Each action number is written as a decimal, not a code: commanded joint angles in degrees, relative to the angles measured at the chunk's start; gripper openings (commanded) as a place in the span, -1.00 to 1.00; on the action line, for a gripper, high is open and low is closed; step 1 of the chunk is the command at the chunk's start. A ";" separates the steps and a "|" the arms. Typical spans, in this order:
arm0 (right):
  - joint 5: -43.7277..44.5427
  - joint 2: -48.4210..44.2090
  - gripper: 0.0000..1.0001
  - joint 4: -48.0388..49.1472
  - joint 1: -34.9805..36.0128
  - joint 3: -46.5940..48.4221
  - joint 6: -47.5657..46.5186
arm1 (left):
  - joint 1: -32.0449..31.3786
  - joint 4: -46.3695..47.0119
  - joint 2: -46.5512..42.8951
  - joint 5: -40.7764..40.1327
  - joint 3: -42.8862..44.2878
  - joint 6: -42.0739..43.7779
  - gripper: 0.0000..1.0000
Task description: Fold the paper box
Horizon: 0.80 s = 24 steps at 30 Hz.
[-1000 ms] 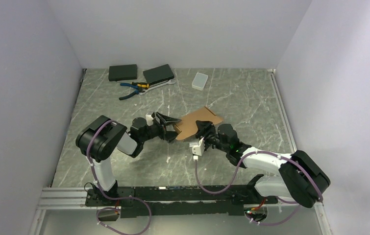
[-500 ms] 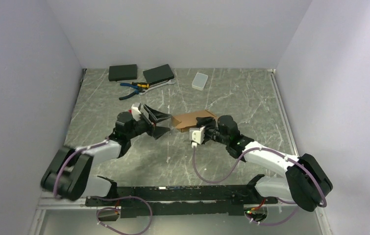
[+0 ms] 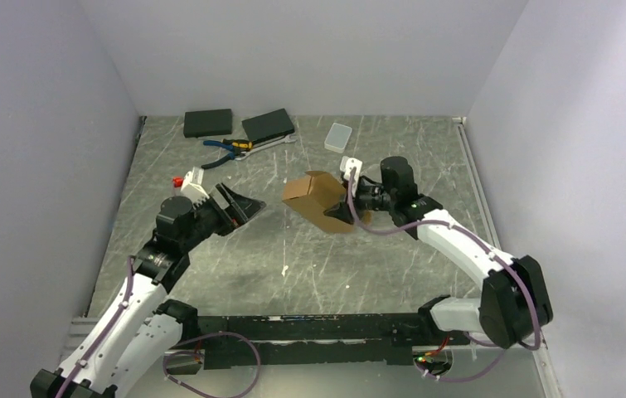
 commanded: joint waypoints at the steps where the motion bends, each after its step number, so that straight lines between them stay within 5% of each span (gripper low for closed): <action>1: -12.51 4.79 -0.03 -1.49 -2.65 2.91 23.83 | 0.17 -4.18 -0.87 -1.59 -1.04 5.41 0.99; 17: -19.97 26.34 -0.02 27.87 -10.56 -4.39 64.75 | 0.17 4.13 5.32 3.94 -4.77 3.20 0.99; 24: -19.95 33.32 -0.01 29.31 -12.22 -3.51 69.54 | 0.17 9.65 12.88 7.74 -4.44 3.29 0.99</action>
